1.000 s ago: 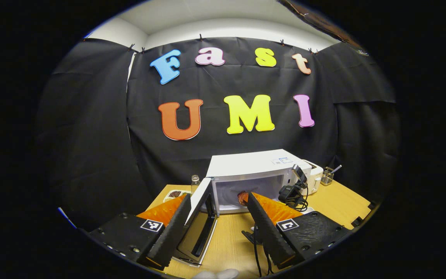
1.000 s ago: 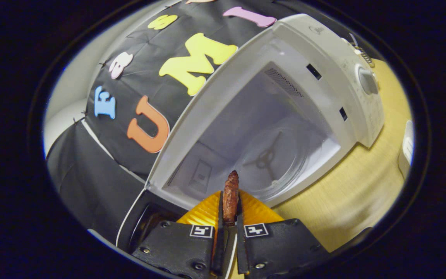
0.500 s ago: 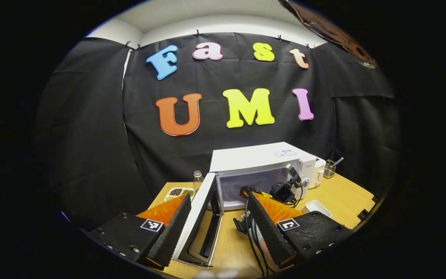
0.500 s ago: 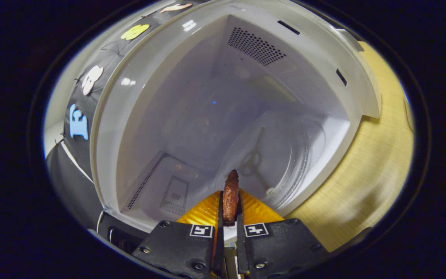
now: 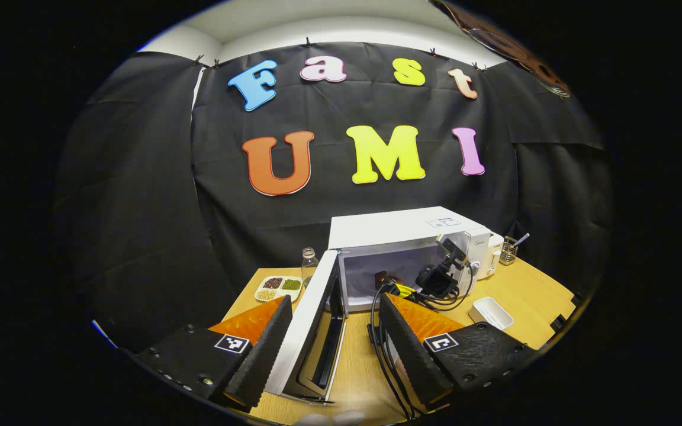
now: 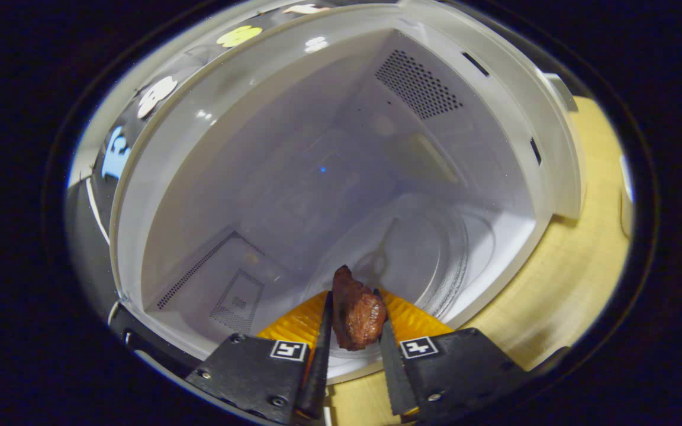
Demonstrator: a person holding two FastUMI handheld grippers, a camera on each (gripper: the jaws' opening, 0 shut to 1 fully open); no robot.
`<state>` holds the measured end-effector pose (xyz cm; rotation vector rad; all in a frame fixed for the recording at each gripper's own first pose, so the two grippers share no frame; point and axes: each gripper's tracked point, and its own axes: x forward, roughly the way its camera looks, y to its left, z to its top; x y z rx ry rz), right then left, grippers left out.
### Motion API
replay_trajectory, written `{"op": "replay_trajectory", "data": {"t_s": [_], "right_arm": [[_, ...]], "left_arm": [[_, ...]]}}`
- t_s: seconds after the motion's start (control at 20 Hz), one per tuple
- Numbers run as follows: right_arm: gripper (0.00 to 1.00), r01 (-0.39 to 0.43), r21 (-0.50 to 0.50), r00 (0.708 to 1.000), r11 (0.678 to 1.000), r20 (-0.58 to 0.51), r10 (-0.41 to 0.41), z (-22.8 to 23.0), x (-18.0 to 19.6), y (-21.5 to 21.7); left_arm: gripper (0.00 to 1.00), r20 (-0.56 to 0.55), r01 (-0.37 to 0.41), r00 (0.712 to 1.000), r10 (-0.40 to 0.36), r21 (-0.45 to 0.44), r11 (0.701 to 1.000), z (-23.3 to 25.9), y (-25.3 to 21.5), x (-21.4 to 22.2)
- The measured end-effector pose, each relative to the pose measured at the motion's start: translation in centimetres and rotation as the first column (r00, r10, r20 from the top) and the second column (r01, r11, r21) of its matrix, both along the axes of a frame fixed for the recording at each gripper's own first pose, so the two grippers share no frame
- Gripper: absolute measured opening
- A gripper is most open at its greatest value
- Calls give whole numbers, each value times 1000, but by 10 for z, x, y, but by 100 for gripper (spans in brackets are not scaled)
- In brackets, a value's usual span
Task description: Open the microwave oven with the left hand, put the food in, and close the microwave oven.
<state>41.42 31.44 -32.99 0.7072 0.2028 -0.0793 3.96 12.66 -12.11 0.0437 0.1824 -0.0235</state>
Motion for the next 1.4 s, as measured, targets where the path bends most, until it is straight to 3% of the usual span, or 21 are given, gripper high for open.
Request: {"op": "replay_trajectory", "data": {"t_s": [0.05,0.1,0.15,0.2,0.25,0.3,0.35,0.4,0.45,0.5,0.65,0.7,0.85,0.9,1.15,1.3,1.35,1.4], "right_arm": [[73,1,-37,1000,999,4,0,3,0,-3],[69,4,-76,1000,997,9,-3,6,-3,-4],[86,11,-103,1000,995,10,-10,7,-6,-8],[80,20,-126,1000,992,13,-18,6,-9,-12],[100,26,-137,1000,990,20,-23,10,-12,-16],[100,28,-139,999,990,21,-25,11,-14,-21],[89,32,-157,999,987,29,-28,14,-19,-26],[89,32,-173,999,984,27,-28,17,-23,-30],[89,24,-177,1000,984,24,-20,20,-27,-33],[100,15,-197,1000,980,26,-10,25,-35,-37],[100,-32,-276,998,961,41,46,58,-67,-44],[89,-59,-304,997,951,33,73,70,-81,-44],[89,-85,-426,990,901,66,124,120,-118,-58],[100,-100,-451,986,887,73,148,133,-131,-60],[100,-216,-551,966,806,0,259,159,-200,-90],[100,-240,-529,962,814,-14,274,175,-249,-117],[90,-246,-537,960,807,-21,278,178,-262,-125],[100,-256,-548,959,797,-38,282,181,-276,-133]], "left_arm": [[92,2,0,1000,0,3,1000,1,0,-1],[91,4,4,1000,-4,2,1000,2,-2,-2],[92,9,6,1000,-6,4,1000,2,-5,-2],[92,13,6,1000,-6,9,1000,3,-5,-2],[92,16,8,1000,-8,10,1000,2,-7,-1],[92,18,10,1000,-10,11,1000,2,-8,-2],[91,22,12,1000,-13,12,1000,4,-10,-2],[92,26,15,1000,-16,13,1000,6,-11,-1],[92,32,14,999,-14,16,1000,8,-11,-2],[92,39,10,999,-11,18,1000,10,-9,-2],[92,61,-16,998,16,9,1000,17,3,-2],[92,70,-25,997,25,4,1000,21,8,-3],[91,74,-68,995,67,15,998,27,30,-8],[91,75,-88,993,86,21,996,28,39,-9],[91,83,-176,981,173,30,984,26,78,-26],[91,68,-223,973,222,14,975,13,100,-37],[92,64,-238,970,236,13,971,10,107,-39],[85,61,-244,968,243,17,970,6,112,-41]]}}
